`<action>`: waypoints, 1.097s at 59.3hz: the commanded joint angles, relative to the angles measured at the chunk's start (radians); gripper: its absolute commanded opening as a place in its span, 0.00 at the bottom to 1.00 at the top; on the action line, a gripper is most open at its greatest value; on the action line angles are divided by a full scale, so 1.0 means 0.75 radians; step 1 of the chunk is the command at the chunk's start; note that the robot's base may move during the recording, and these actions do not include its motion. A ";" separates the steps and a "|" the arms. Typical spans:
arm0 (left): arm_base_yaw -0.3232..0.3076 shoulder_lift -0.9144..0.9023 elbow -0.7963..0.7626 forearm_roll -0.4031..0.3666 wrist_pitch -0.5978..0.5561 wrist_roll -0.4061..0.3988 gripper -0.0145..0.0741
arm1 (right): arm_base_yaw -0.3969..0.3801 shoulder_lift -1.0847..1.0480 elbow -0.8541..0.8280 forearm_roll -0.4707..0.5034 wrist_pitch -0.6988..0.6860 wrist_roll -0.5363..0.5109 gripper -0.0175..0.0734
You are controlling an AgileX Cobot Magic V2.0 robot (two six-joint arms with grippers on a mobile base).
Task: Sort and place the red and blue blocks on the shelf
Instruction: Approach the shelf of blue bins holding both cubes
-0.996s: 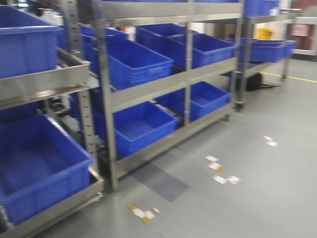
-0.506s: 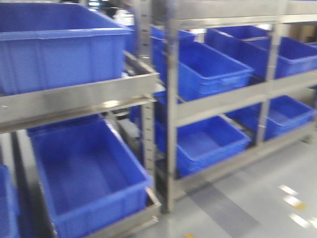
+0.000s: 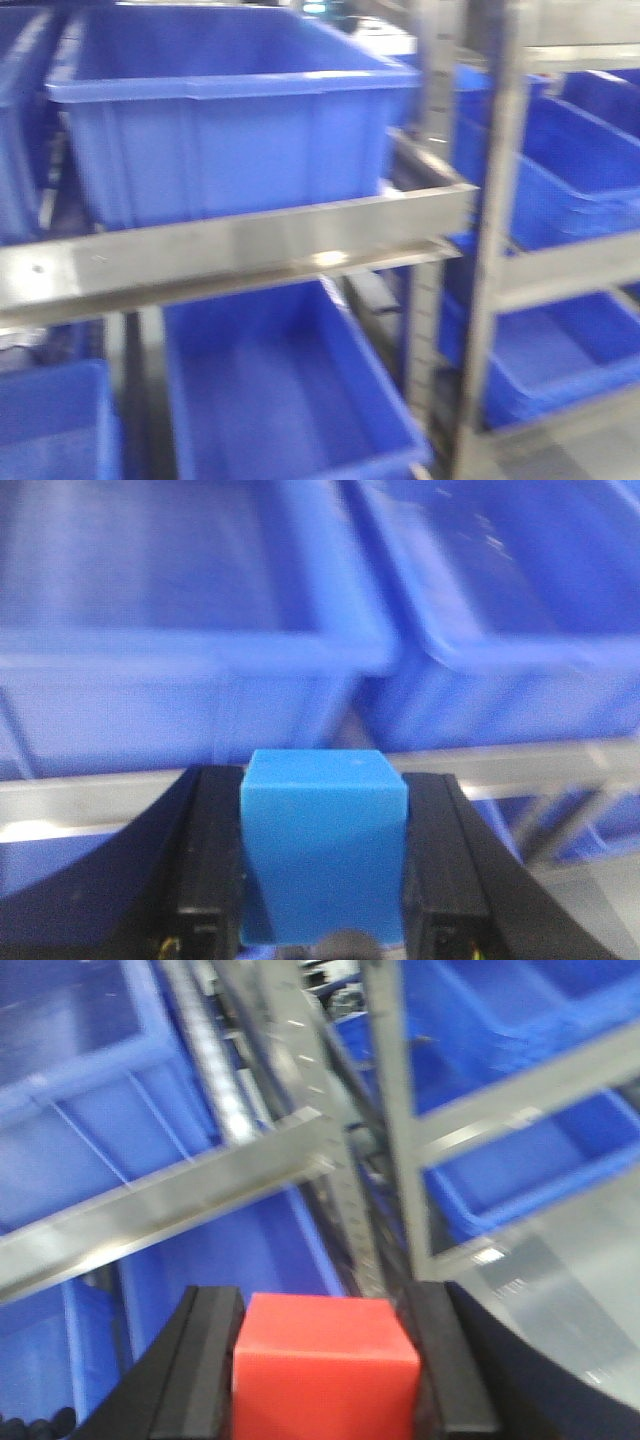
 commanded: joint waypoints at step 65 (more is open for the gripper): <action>0.002 0.002 -0.040 0.002 -0.111 -0.014 0.31 | -0.005 -0.004 -0.040 -0.019 -0.117 -0.014 0.25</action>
